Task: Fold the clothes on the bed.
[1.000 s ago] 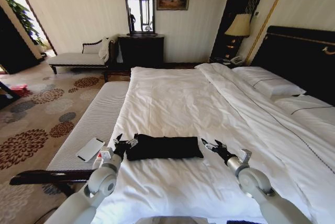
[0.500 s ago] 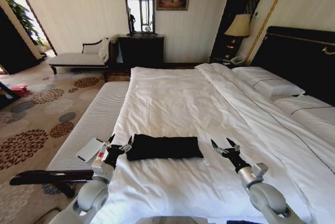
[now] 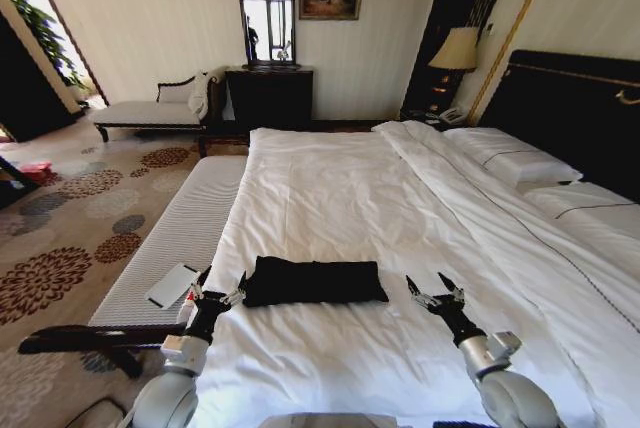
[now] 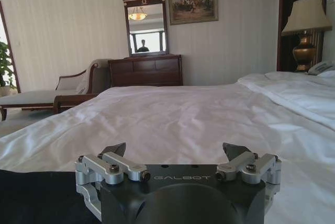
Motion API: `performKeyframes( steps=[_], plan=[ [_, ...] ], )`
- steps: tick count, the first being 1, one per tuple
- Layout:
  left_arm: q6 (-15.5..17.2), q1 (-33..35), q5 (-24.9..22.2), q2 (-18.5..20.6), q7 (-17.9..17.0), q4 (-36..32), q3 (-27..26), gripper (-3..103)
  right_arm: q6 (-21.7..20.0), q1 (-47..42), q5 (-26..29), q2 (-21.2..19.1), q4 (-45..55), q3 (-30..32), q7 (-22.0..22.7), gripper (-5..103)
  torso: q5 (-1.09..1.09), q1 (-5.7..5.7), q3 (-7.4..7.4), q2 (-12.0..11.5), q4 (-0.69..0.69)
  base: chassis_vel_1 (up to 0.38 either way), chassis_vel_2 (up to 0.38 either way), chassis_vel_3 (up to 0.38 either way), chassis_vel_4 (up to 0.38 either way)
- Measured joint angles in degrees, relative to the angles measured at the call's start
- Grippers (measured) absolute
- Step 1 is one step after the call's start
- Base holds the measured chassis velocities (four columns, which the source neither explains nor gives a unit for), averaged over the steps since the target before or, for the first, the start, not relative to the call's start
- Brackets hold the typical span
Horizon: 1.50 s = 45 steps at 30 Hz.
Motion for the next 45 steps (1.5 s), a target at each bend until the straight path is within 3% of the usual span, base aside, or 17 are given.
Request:
performKeyframes(
  steps=[1, 5, 6, 7, 8, 11, 13, 17, 18, 22, 27, 37, 45],
  plan=[
    [0.0, 0.0, 0.0, 0.0, 0.0, 0.0, 0.0, 100, 0.0, 0.0, 0.0, 0.0, 0.0, 0.0, 0.0, 100, 0.00, 0.00, 0.00, 0.0, 0.00, 0.000, 0.000, 0.000, 0.000],
    [0.1, 0.0, 0.0, 0.0, 0.0, 0.0, 0.0, 100, -10.7, -1.4, 16.0, -3.7, 4.2, 0.4, -1.8, 100, -0.01, 0.00, 0.00, 0.0, 0.00, 0.000, 0.000, 0.000, 0.000],
    [0.1, 0.0, 0.0, 0.0, 0.0, 0.0, 0.0, 100, -10.7, -1.4, 16.0, -3.7, 4.2, 0.4, -1.8, 100, -0.01, 0.00, 0.00, 0.0, 0.00, 0.000, 0.000, 0.000, 0.000],
    [0.2, -0.1, 0.0, 0.0, 0.0, 0.0, 0.0, 100, -14.3, -1.3, 21.0, -5.0, 5.7, 1.0, -1.2, 100, -0.01, 0.01, 0.01, 0.0, 0.00, 0.000, 0.000, 0.000, 0.000],
    [0.2, -0.1, -0.1, 0.0, 0.0, 0.0, 0.0, 100, -15.5, -1.2, 22.6, -5.5, 6.2, 1.1, -0.6, 100, -0.01, 0.00, 0.00, 0.0, -0.01, 0.000, 0.000, 0.000, 0.000],
    [0.3, -0.1, -0.2, 0.0, 0.0, 0.0, 0.0, 100, -25.1, 2.7, 38.4, -9.7, 7.8, 1.6, 7.8, 100, -0.01, 0.00, 0.00, 0.0, 0.00, 0.000, 0.000, 0.000, 0.000],
    [0.3, -0.1, -0.2, 0.0, 0.0, 0.0, 0.1, 100, -26.4, 3.8, 40.9, -10.6, 7.4, 1.6, 8.8, 100, -0.02, 0.00, 0.00, 0.0, 0.02, 0.000, 0.000, 0.000, 0.000],
    [0.3, -0.2, -0.2, 0.0, -0.1, 0.0, 0.1, 100, -35.4, 9.8, 54.6, -15.0, 3.2, 0.5, 16.4, 100, 0.00, 0.01, 0.01, 0.0, 0.02, 0.000, 0.000, 0.000, 0.000],
    [0.3, -0.2, -0.2, 0.0, -0.1, 0.0, 0.1, 100, -35.4, 9.8, 54.6, -15.0, 3.2, 0.5, 16.4, 100, 0.00, 0.01, 0.01, 0.0, 0.02, 0.000, 0.000, 0.000, 0.000],
    [0.3, -0.2, -0.3, 0.0, -0.1, 0.0, 0.1, 100, -43.5, 13.1, 63.3, -16.5, 1.1, -1.2, 21.8, 100, -0.01, 0.01, 0.01, 0.0, 0.00, 0.000, 0.000, 0.000, 0.000],
    [0.4, -0.2, -0.3, 0.1, -0.1, 0.0, 0.1, 100, -47.7, 17.4, 64.6, -16.8, -2.9, -4.1, 23.4, 100, -0.01, 0.01, 0.01, 0.0, 0.01, 0.000, 0.000, 0.000, 0.000],
    [0.4, -0.3, -0.4, 0.1, -0.1, 0.0, 0.2, 100, -48.0, 26.1, 63.0, -18.0, -13.8, -10.0, 22.5, 100, -0.01, 0.01, 0.01, 0.0, 0.00, 0.000, 0.000, 0.000, 0.000],
    [0.4, -0.3, -0.4, 0.1, -0.2, 0.0, 0.2, 100, -47.7, 32.5, 62.3, -16.7, -18.2, -14.7, 22.7, 100, 0.00, 0.02, 0.01, 0.0, 0.02, 0.000, 0.000, 0.000, 0.000]
  ],
)
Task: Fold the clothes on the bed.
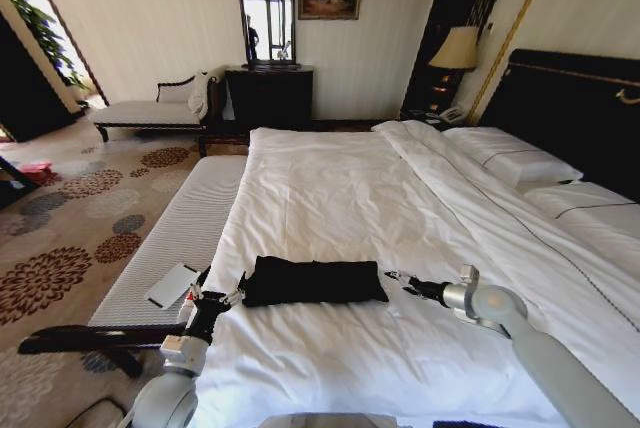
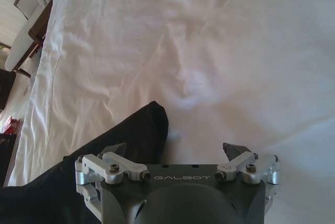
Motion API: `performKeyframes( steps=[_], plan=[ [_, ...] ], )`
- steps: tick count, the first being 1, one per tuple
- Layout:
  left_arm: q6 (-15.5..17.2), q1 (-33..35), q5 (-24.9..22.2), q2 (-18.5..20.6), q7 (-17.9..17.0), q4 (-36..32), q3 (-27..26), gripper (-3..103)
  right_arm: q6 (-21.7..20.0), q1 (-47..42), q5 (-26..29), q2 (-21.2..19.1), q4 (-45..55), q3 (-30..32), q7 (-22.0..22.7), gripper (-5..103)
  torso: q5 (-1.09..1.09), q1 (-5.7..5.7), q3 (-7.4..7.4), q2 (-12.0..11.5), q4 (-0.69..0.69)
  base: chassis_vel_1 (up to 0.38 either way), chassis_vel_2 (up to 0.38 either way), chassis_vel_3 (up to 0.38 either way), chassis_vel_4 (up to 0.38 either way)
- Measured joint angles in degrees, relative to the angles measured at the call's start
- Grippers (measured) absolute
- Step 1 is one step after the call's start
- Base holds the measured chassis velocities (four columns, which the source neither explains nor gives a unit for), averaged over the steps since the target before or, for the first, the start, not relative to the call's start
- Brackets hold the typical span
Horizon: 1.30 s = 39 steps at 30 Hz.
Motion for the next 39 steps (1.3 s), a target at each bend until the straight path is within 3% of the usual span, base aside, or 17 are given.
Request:
performKeyframes(
  steps=[26, 29, 33, 35, 38, 39],
  plan=[
    [0.0, 0.0, 0.0, 0.0, 0.0, 0.0, 0.0, 100, 0.3, 4.1, -3.9, 1.1, -1.0, -8.5, -0.6, 103, -0.01, -0.01, -0.01, 0.0, -0.01, 0.000, 0.000, 0.000, 0.000],
    [0.0, 0.0, 0.0, 0.0, 0.0, 0.0, 0.0, 100, 0.3, 4.2, -4.3, 1.1, -1.0, -8.8, -0.6, 99, -0.01, 0.00, -0.01, 0.0, -0.01, 0.000, 0.000, 0.000, 0.000],
    [0.0, 0.0, 0.0, 0.0, 0.0, 0.0, 0.0, 100, 0.3, 4.0, -5.7, 1.1, -1.0, -8.8, -1.1, 78, -0.01, 0.00, -0.01, 0.0, -0.01, 0.000, 0.000, 0.000, 0.000],
    [0.0, 0.0, 0.0, 0.0, 0.0, 0.0, 0.0, 100, 0.4, 3.8, -6.2, 1.1, -1.0, -8.8, -1.3, 78, 0.00, 0.00, -0.01, 0.0, -0.01, 0.000, 0.000, 0.000, 0.000],
    [0.0, 0.0, 0.0, 0.0, 0.0, 0.0, 0.0, 100, 0.4, 3.5, -7.2, 1.2, -0.7, -8.5, -1.9, 62, -0.01, -0.01, -0.01, 0.0, -0.01, 0.000, 0.000, 0.000, 0.000],
    [0.0, 0.0, 0.0, 0.0, 0.0, 0.0, 0.0, 100, 0.4, 3.5, -7.2, 1.2, -0.7, -8.5, -1.9, 62, -0.01, -0.01, -0.01, 0.0, -0.01, 0.000, 0.000, 0.000, 0.000]
  ],
)
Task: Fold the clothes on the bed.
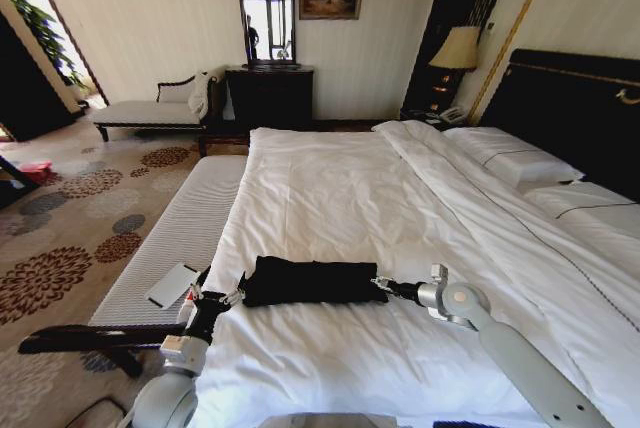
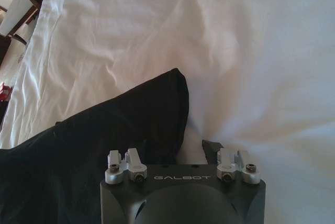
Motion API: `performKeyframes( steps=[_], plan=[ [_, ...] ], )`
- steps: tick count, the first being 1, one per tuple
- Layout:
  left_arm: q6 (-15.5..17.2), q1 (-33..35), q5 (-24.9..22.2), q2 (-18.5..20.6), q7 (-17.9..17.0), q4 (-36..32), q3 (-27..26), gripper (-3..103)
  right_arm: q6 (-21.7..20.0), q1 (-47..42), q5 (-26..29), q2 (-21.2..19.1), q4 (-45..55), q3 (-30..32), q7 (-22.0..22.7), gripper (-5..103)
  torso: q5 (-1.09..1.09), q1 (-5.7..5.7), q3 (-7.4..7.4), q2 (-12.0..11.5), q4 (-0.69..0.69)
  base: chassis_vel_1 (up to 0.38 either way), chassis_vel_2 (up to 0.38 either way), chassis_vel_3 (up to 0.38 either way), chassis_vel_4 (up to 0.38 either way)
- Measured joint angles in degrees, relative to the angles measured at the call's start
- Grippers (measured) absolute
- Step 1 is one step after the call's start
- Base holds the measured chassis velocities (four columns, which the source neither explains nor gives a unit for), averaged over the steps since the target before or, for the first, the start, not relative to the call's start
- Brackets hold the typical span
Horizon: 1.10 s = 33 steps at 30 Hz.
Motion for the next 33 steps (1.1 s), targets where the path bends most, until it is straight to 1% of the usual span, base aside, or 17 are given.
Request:
performKeyframes(
  steps=[4, 6, 7, 9, 12, 13, 14, 15, 16, 20, 33],
  plan=[
    [0.0, 0.0, 0.0, 0.0, 0.0, 0.0, 0.0, 100, 0.0, -0.2, -1.9, 0.0, 0.3, 0.1, -0.6, 41, 0.00, 0.00, 0.00, 0.0, 0.00, 0.000, 0.000, 0.000, 0.000],
    [0.0, 0.0, 0.0, 0.0, 0.0, 0.0, 0.0, 100, 0.0, -0.2, -2.3, 0.0, 0.4, 0.0, -0.6, 41, 0.00, 0.00, 0.00, 0.0, 0.00, 0.000, 0.000, 0.000, 0.000],
    [0.0, 0.0, 0.0, 0.0, 0.0, 0.0, 0.0, 100, 0.0, -0.5, -2.6, 0.0, 0.7, 0.0, -0.6, 30, 0.00, 0.00, 0.00, 0.0, 0.00, 0.000, 0.000, 0.000, 0.000],
    [0.0, 0.0, 0.0, 0.0, 0.0, 0.0, 0.0, 100, 0.0, -0.6, -2.6, 0.0, 0.9, 0.0, -0.7, 30, 0.00, 0.00, 0.00, 0.0, 0.00, 0.000, 0.000, 0.000, 0.000],
    [0.0, 0.0, 0.0, 0.0, 0.0, 0.0, 0.0, 100, 0.0, -1.4, -3.1, 0.0, 1.4, 0.4, -1.0, 14, 0.00, 0.00, 0.00, 0.0, 0.00, 0.000, 0.000, 0.000, 0.000],
    [0.0, 0.0, 0.0, 0.0, 0.0, 0.0, 0.0, 100, 0.0, -1.4, -3.1, 0.0, 1.4, 0.4, -1.0, 14, 0.00, 0.00, 0.00, 0.0, 0.00, 0.000, 0.000, 0.000, 0.000],
    [0.0, 0.0, 0.0, 0.0, 0.0, 0.0, 0.0, 100, 0.0, -1.8, -3.4, 0.2, 1.6, 0.6, -1.1, 8, 0.00, 0.00, 0.00, 0.0, 0.00, 0.000, 0.000, 0.000, 0.000],
    [0.0, 0.0, 0.0, 0.0, 0.0, 0.0, 0.0, 100, 0.0, -1.8, -3.4, 0.2, 1.6, 0.6, -1.1, 8, 0.00, 0.00, 0.00, 0.0, 0.00, 0.000, 0.000, 0.000, 0.000],
    [0.0, 0.0, 0.0, 0.0, 0.0, 0.0, 0.0, 100, 0.0, -2.2, -3.7, 0.3, 1.7, 0.7, -1.3, 4, 0.00, 0.00, 0.00, 0.0, 0.00, 0.000, 0.000, 0.000, 0.000],
    [0.0, 0.0, 0.0, 0.0, 0.0, 0.0, 0.0, 100, 0.0, -2.9, -4.4, 0.5, 2.0, 1.5, -1.7, 0, 0.00, 0.00, 0.00, 0.0, 0.00, 0.000, 0.000, 0.000, 0.000],
    [0.0, 0.0, 0.0, 0.0, 0.0, 0.0, 0.0, 100, 0.0, -6.2, -4.2, -1.0, 5.1, 6.1, -1.8, 0, 0.00, 0.00, 0.00, 0.0, 0.00, 0.000, 0.000, 0.000, 0.000]
  ],
)
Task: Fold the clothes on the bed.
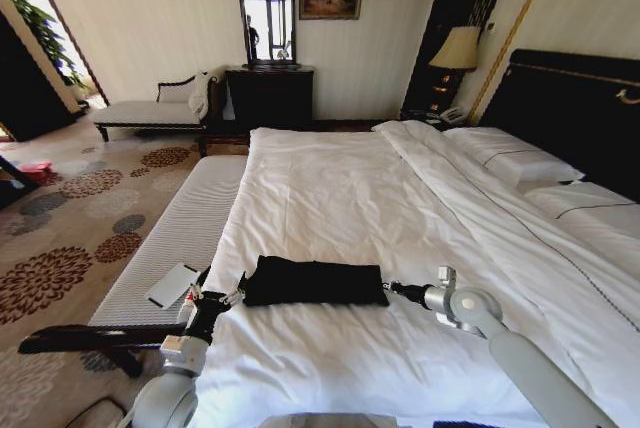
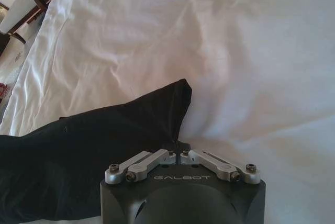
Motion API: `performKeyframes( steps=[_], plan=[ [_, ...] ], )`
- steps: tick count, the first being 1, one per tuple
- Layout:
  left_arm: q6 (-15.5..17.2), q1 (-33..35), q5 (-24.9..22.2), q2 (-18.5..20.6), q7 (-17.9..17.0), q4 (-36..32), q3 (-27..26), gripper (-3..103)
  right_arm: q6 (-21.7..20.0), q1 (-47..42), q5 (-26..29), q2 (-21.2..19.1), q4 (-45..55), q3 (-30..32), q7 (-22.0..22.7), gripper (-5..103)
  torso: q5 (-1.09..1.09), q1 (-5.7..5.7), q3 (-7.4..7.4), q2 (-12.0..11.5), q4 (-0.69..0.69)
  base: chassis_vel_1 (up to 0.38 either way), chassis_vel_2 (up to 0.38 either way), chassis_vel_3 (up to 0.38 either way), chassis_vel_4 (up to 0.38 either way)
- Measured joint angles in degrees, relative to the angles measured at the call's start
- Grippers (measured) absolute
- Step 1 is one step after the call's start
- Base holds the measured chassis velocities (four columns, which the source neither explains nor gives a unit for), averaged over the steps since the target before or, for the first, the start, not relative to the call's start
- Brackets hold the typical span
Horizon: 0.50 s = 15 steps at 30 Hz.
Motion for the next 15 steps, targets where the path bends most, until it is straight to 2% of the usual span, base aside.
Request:
performKeyframes(
  steps=[7, 10, 11, 12, 15],
  plan=[
    [0.0, 0.0, 0.0, 0.0, 0.0, 0.0, 0.0, 100, 0.2, -1.4, -1.2, 0.4, 0.3, 0.8, -1.2, -1, 0.00, 0.00, 0.00, 0.0, 0.00, 0.000, 0.000, 0.000, 0.000],
    [0.0, 0.0, 0.0, 0.0, 0.0, 0.0, 0.0, 100, 0.2, -1.3, -1.1, 0.3, 0.3, 1.0, -1.3, 10, 0.00, 0.00, 0.00, 0.0, 0.00, 0.000, 0.000, 0.000, 0.000],
    [0.0, 0.0, 0.0, 0.0, 0.0, 0.0, 0.0, 100, 0.2, -1.3, -0.9, 0.2, 0.3, 1.1, -1.3, 10, 0.00, 0.00, 0.00, 0.0, 0.00, 0.000, 0.000, 0.000, 0.000],
    [0.0, 0.0, 0.0, 0.0, 0.0, 0.0, 0.0, 100, 0.2, -1.2, -0.3, 0.0, 0.2, 1.4, -1.3, 20, 0.00, 0.00, 0.00, 0.0, 0.00, 0.000, 0.000, 0.000, 0.000],
    [0.0, 0.0, 0.0, 0.0, 0.0, 0.0, 0.0, 100, 0.1, -1.3, 0.6, -0.2, 0.1, 1.8, -1.3, 26, 0.00, 0.00, 0.00, 0.0, 0.00, 0.000, 0.000, 0.000, 0.000]
  ],
)
